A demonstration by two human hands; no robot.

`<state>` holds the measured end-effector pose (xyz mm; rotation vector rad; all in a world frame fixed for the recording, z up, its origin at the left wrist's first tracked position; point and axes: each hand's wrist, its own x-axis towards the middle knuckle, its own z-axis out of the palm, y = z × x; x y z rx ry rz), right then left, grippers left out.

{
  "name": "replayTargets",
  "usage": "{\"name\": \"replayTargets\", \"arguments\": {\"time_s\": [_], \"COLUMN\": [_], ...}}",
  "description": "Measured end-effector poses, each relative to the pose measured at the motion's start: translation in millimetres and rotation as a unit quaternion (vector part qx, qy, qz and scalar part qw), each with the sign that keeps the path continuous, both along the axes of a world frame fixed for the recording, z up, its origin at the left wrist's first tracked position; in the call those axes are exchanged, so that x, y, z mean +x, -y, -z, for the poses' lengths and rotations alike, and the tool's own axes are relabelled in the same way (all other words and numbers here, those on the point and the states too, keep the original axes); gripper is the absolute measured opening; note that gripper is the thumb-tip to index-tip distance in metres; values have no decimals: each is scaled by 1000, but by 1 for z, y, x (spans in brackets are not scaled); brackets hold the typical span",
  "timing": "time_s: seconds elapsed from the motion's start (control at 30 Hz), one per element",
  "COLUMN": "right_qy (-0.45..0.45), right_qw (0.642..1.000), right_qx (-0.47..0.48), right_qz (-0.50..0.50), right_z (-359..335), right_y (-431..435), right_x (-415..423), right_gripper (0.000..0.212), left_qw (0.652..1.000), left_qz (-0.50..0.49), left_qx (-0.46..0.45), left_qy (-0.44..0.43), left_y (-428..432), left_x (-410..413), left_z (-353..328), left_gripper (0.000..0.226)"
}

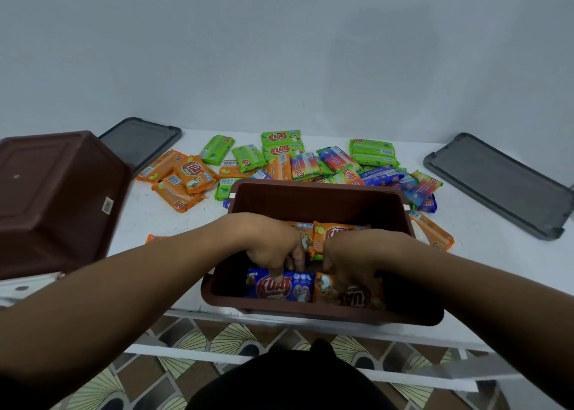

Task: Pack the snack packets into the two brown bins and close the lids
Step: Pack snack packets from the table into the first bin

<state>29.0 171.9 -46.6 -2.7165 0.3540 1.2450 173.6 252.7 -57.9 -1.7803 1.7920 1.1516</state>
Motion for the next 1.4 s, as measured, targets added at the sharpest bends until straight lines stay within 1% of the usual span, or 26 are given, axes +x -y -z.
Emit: {"name": "replayTargets", "arguments": {"time_s": [0.07, 0.1, 0.13, 0.2, 0.27, 0.33, 0.4, 0.5, 0.6, 0.7, 0.87, 1.07, 1.17, 1.27, 1.33, 1.4], "right_qy": [22, 52, 92, 184, 279, 354, 409, 463, 466, 460, 453, 427, 412, 391, 378, 364], "right_qw": [999, 997, 992, 976, 950, 920, 893, 869, 869, 871, 873, 890, 899, 909, 914, 918], "right_qx": [15, 29, 45, 62, 67, 78, 81, 63, 46, 44, 46, 33, 27, 24, 30, 43], "right_qz": [39, 57, 72, 98, 122, 151, 169, 166, 161, 166, 177, 155, 149, 143, 142, 148], "right_z": [-7, -13, -19, -34, -47, -57, -65, -72, -74, -73, -65, -46, -33, -23, -19, -14], "right_y": [5, 9, 13, 21, 29, 34, 37, 40, 42, 42, 39, 28, 22, 15, 9, 3], "right_x": [2, 4, 7, 14, 21, 30, 41, 60, 79, 100, 138, 187, 211, 237, 255, 271], "right_gripper": [43, 42, 37, 19, 14, 13, 10, 9, 7, 8, 8, 14, 16, 12, 8, 9], "left_qw": [999, 997, 992, 976, 956, 938, 921, 894, 883, 882, 890, 906, 918, 926, 917, 908], "left_qz": [-3, -12, -24, -49, -76, -110, -145, -173, -196, -201, -203, -216, -214, -198, -214, -227], "left_qx": [-40, -76, -119, -203, -272, -314, -347, -404, -418, -422, -408, -365, -332, -296, -291, -280], "left_qy": [-7, -22, -42, -67, -83, -100, -101, -82, -77, -53, -25, 2, 46, 122, 170, 214], "left_y": [0, 1, 1, 3, 4, 4, 2, -3, -8, -12, -16, -23, -27, -31, -32, -33], "left_x": [6, 10, 13, 22, 30, 40, 55, 82, 109, 136, 175, 224, 249, 274, 294, 311], "left_z": [-6, -11, -17, -30, -43, -55, -66, -81, -90, -93, -88, -72, -60, -48, -36, -26], "left_gripper": [46, 39, 30, 13, 4, 5, 6, 9, 9, 9, 9, 3, 7, 8, 10, 15]}}
